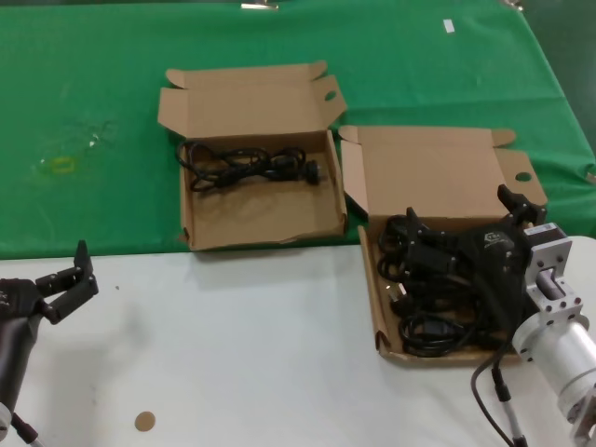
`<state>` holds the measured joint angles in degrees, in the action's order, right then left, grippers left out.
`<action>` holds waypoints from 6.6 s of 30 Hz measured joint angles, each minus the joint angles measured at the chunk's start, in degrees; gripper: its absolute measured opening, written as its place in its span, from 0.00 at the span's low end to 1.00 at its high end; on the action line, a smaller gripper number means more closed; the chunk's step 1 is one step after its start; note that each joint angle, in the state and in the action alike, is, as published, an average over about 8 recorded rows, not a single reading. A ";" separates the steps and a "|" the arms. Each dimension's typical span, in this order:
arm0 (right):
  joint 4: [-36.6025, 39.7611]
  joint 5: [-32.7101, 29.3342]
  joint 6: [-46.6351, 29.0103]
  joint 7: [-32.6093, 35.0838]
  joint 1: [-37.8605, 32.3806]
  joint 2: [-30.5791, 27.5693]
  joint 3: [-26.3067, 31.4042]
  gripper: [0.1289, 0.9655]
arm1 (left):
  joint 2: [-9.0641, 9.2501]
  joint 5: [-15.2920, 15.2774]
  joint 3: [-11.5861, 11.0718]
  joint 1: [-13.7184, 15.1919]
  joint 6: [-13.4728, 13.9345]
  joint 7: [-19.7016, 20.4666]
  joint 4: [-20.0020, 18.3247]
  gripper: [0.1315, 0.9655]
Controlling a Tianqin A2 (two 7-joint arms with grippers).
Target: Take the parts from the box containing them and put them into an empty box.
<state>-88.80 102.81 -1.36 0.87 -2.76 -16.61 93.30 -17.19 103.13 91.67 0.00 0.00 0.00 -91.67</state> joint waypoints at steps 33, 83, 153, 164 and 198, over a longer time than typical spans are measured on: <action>0.00 0.00 0.00 0.00 0.00 0.00 0.00 1.00 | 0.00 0.00 0.00 0.00 0.00 0.00 0.00 1.00; 0.00 0.00 0.00 0.00 0.00 0.00 0.00 1.00 | 0.00 0.00 0.00 0.00 0.00 0.00 0.00 1.00; 0.00 0.00 0.00 0.00 0.00 0.00 0.00 1.00 | 0.00 0.00 0.00 0.00 0.00 0.00 0.00 1.00; 0.00 0.00 0.00 0.00 0.00 0.00 0.00 1.00 | 0.00 0.00 0.00 0.00 0.00 0.00 0.00 1.00; 0.00 0.00 0.00 0.00 0.00 0.00 0.00 1.00 | 0.00 0.00 0.00 0.00 0.00 0.00 0.00 1.00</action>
<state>-88.80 102.81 -1.36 0.88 -2.76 -16.61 93.30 -17.19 103.13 91.67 0.00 0.00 0.00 -91.67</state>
